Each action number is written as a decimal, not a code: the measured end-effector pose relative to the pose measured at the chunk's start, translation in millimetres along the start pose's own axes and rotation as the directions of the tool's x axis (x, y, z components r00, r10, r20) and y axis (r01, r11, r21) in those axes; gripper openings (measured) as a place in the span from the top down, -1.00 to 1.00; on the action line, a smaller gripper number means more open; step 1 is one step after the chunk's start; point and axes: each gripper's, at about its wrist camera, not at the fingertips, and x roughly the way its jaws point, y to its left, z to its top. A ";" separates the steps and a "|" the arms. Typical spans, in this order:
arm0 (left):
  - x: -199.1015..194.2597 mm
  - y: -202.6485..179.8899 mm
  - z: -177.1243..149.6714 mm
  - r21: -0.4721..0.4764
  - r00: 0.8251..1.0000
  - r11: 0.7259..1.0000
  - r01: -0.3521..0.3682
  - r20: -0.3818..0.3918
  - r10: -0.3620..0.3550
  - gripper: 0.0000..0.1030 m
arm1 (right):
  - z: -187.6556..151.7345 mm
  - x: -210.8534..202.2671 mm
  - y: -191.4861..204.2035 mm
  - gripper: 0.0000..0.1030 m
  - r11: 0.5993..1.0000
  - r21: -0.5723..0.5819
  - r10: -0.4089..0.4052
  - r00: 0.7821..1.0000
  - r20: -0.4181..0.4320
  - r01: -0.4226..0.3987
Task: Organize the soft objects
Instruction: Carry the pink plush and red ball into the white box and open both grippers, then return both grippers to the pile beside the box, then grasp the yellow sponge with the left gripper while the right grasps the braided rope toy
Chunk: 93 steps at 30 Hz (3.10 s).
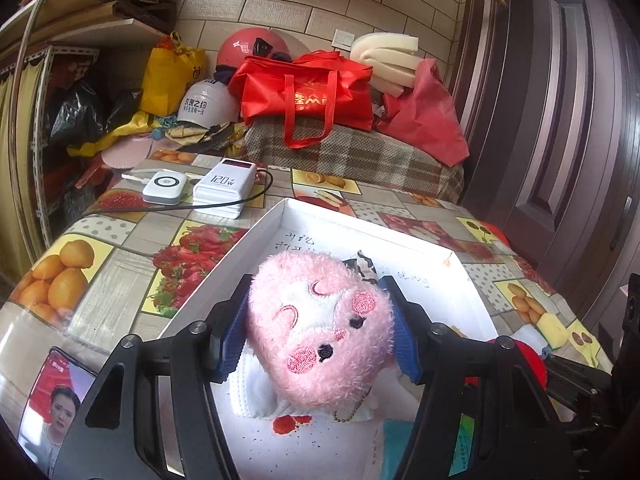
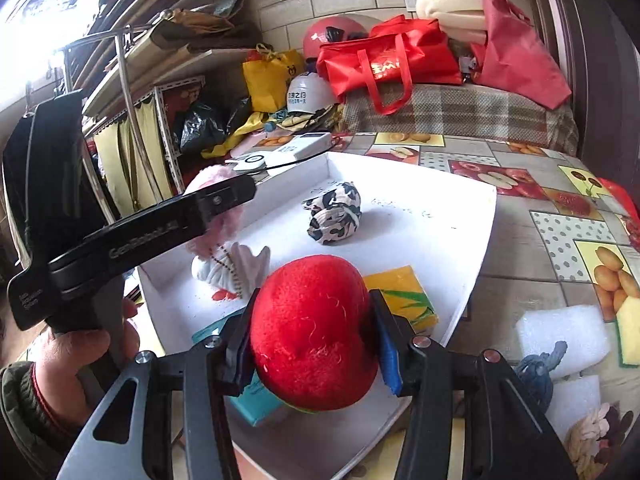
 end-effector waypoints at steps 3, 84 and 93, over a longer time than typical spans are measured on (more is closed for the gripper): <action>0.8 4.4 1.2 -0.029 1.000 1.000 -0.009 -0.005 0.009 -0.20 | 8.7 13.0 -0.4 0.05 0.999 0.006 -0.041 0.999 0.005 0.041; -34.3 -202.8 -96.3 0.596 0.948 0.743 0.304 -0.262 -0.178 -0.11 | -53.6 -112.2 -125.5 0.32 0.970 0.137 -0.203 0.979 0.000 0.201; -67.9 -159.4 -66.7 0.434 0.973 0.875 0.215 -0.022 -0.228 -0.11 | -51.5 -163.7 -111.5 0.32 0.955 0.149 -0.287 0.920 0.268 0.255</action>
